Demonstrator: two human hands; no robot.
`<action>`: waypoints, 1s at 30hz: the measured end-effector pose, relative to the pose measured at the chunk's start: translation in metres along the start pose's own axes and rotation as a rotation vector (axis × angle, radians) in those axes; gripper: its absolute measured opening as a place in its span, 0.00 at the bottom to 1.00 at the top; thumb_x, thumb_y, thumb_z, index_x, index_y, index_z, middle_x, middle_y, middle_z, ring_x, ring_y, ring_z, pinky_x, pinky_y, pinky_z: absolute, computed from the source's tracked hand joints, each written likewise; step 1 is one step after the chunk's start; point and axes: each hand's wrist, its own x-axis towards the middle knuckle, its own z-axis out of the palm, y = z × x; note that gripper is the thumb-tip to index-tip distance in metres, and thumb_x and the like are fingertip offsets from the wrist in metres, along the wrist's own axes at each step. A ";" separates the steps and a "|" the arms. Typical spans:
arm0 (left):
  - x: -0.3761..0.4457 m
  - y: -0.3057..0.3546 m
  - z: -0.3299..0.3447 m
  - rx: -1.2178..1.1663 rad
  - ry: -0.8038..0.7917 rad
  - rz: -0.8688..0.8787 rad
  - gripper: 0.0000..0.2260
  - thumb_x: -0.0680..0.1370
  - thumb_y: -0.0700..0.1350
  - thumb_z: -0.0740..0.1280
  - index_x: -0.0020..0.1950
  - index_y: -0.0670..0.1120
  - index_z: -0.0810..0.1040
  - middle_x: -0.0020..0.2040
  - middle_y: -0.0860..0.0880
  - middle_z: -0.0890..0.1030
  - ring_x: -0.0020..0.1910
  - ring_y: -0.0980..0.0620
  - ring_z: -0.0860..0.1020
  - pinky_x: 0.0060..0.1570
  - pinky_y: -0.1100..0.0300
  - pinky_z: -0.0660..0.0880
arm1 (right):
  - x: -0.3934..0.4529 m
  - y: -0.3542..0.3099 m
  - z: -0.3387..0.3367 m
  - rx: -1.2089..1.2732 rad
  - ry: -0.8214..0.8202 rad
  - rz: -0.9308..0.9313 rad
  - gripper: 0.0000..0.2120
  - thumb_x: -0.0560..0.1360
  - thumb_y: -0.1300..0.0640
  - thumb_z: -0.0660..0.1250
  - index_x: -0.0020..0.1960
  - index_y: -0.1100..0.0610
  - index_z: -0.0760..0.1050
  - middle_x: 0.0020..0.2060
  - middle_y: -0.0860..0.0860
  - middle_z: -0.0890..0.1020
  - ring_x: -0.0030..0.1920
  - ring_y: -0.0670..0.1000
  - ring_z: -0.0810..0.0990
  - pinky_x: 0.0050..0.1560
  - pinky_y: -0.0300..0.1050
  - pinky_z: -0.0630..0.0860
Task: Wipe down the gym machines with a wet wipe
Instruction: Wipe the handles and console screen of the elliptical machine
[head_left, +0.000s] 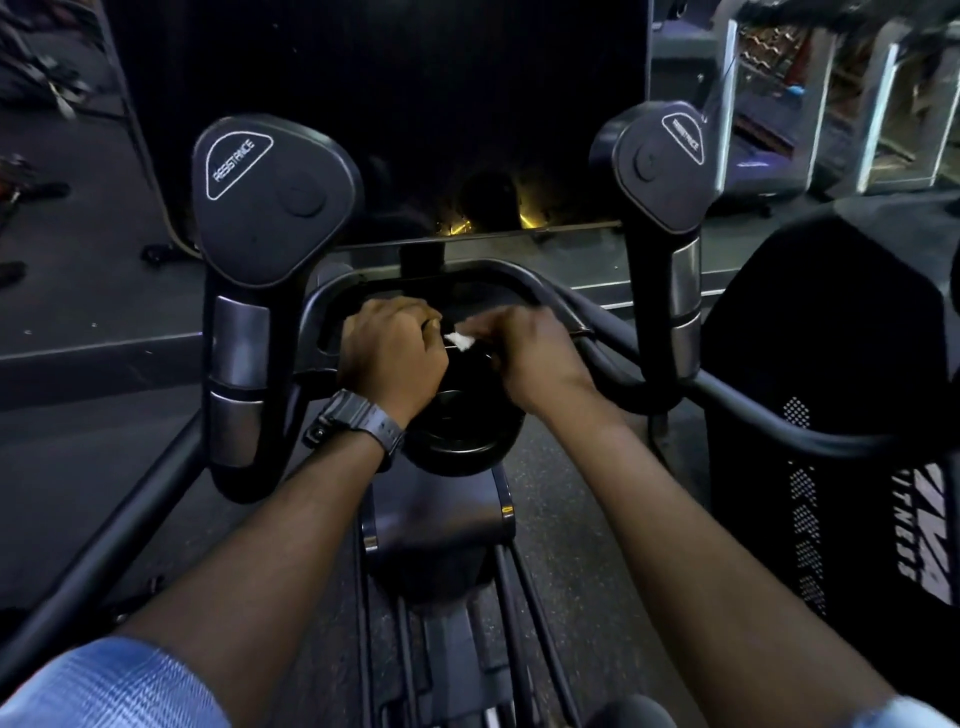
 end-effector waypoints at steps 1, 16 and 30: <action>0.000 0.000 -0.001 -0.007 -0.003 -0.001 0.10 0.77 0.45 0.64 0.52 0.48 0.84 0.56 0.51 0.83 0.57 0.46 0.76 0.60 0.53 0.67 | -0.018 0.005 -0.002 -0.033 0.054 -0.006 0.18 0.75 0.63 0.63 0.61 0.49 0.79 0.57 0.49 0.82 0.58 0.49 0.79 0.61 0.41 0.73; -0.038 0.010 -0.009 -0.015 -0.169 0.141 0.15 0.80 0.49 0.62 0.66 0.49 0.77 0.68 0.51 0.76 0.70 0.50 0.71 0.70 0.52 0.60 | -0.043 0.015 0.004 -0.060 0.104 0.054 0.29 0.76 0.68 0.58 0.74 0.49 0.66 0.75 0.47 0.65 0.74 0.48 0.64 0.71 0.48 0.66; -0.106 -0.019 -0.027 -0.060 -0.220 0.271 0.24 0.82 0.51 0.50 0.72 0.39 0.70 0.74 0.44 0.69 0.77 0.48 0.58 0.76 0.47 0.55 | -0.126 -0.011 0.037 0.114 0.198 -0.142 0.33 0.70 0.79 0.57 0.72 0.57 0.69 0.73 0.53 0.68 0.75 0.52 0.62 0.72 0.42 0.63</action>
